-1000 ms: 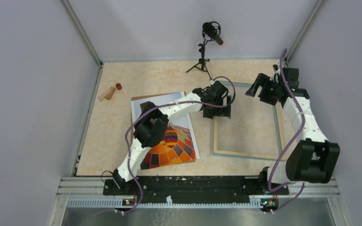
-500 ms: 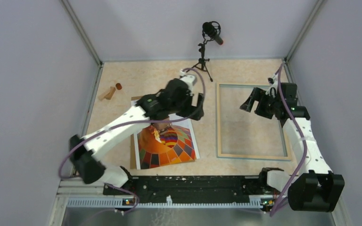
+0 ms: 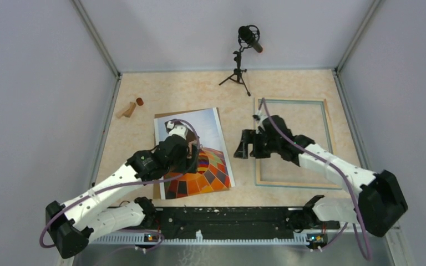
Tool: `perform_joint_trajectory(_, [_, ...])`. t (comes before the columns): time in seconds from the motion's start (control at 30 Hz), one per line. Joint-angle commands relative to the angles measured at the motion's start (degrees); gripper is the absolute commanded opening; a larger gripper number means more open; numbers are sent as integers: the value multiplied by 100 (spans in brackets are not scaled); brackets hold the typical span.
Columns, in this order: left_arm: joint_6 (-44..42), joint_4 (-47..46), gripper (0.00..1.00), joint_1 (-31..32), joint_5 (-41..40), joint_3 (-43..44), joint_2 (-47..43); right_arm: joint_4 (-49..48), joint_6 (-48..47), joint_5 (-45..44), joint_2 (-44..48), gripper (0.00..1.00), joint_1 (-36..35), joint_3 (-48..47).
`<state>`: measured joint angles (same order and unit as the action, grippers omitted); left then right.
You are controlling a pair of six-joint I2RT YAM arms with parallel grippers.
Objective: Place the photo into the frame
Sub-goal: Place the photo frame at the center of the board, then pick up the photo at the center of the board.
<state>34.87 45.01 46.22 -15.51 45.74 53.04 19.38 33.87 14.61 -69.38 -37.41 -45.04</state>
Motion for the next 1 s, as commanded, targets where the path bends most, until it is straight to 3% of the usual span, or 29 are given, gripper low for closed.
perform_joint_trajectory(0.0, [1107,-434,98,-96,-157,-506,60,-1280,850,-331,-810,79,-829,-106])
perform_joint_trajectory(0.17, [1523,-1713,98,-234,759,-1094,175,-2186,1617,-242,-1311,67,-924,353])
perform_joint_trajectory(0.43, [2407,-2735,98,-586,1661,-1893,668,-2329,1610,-150,-1018,67,-917,1041])
perform_joint_trajectory(0.6, [2740,-2902,98,-650,1599,-2225,617,-2610,1510,136,-1008,68,-821,1352])
perform_joint_trajectory(0.97, [2761,-2763,98,-662,1472,-2400,701,-4747,2158,1482,-1510,68,-719,1874])
